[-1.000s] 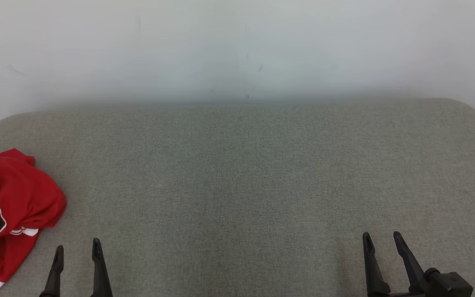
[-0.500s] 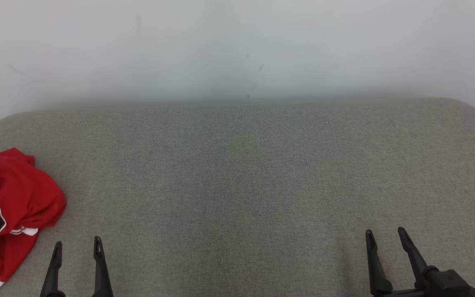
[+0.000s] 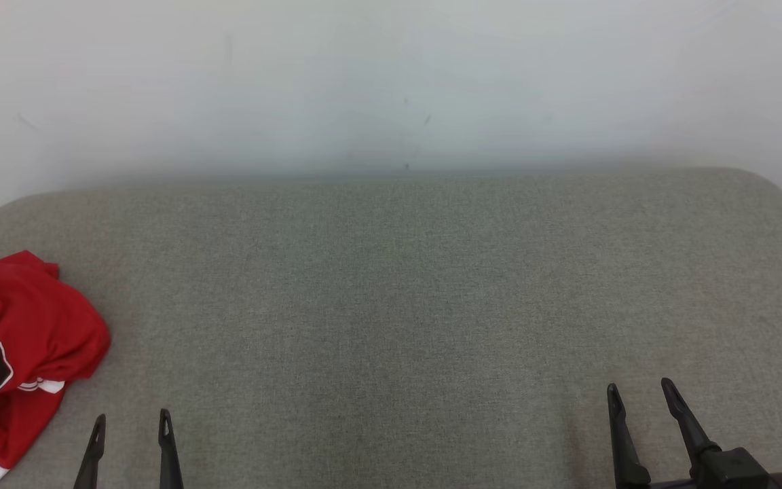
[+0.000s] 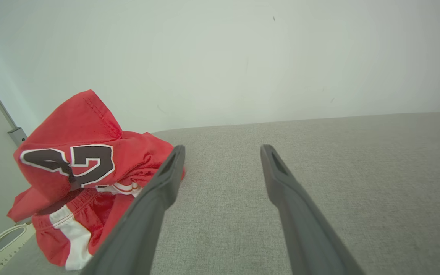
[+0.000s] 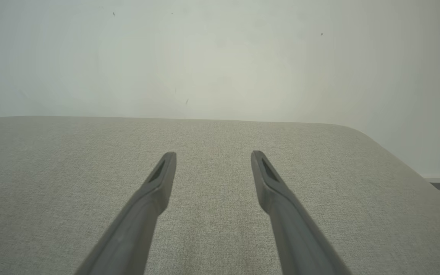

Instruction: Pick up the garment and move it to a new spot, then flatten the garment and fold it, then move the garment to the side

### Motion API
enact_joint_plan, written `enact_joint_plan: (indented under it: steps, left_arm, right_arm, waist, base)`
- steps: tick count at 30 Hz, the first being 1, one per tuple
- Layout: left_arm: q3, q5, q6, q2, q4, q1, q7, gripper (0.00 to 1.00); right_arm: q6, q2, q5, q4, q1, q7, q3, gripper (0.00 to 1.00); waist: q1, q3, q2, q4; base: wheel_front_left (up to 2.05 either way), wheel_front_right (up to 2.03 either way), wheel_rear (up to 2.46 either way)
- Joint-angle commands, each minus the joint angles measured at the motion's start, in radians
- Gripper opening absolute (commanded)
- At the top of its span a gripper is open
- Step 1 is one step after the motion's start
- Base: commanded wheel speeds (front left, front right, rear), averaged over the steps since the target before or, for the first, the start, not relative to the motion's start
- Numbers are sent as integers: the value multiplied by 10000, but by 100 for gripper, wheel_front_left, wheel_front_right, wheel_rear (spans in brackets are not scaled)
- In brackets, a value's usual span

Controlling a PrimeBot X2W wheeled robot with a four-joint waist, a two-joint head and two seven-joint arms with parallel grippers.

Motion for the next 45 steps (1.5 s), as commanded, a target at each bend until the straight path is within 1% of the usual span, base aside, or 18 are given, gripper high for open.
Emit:
enact_joint_plan:
  steps: [1,11,15,17,26,37,45]
  left_arm:
    - [37,-63,37,40,105,181,-40,100]
    - [-54,-144,-384,182,390,272,-40,100]
    - [0,-216,-609,177,405,330,-40,100]
    - [16,-221,-620,175,408,348,-40,100]
    - [228,-242,-967,110,401,430,-40,100]
    - [384,-189,-1138,-4,380,467,-40,100]
    - [452,-137,-1159,-74,370,463,-40,100]
  right_arm:
    - [33,-19,-13,5,56,-45,-35,100]
    - [33,-19,67,98,213,-45,-71,100]
    - [33,-18,117,141,230,-45,-81,100]
    - [33,-18,119,146,243,-45,-84,100]
    - [33,-18,170,158,323,-45,-66,100]
    - [33,-20,221,213,335,-45,-119,100]
    - [33,-18,221,223,349,-45,-104,100]
  waist:
    - [0,-54,0,-19]
    - [0,-200,0,-22]
    - [0,-238,0,6]
    - [0,-248,0,12]
    - [0,-305,0,20]
    - [0,-271,0,12]
    - [0,-223,0,9]
  base:
    - [0,0,0]
    - [0,0,0]
    - [0,0,0]
    - [0,0,0]
    - [0,0,0]
    - [0,0,0]
    - [0,0,0]
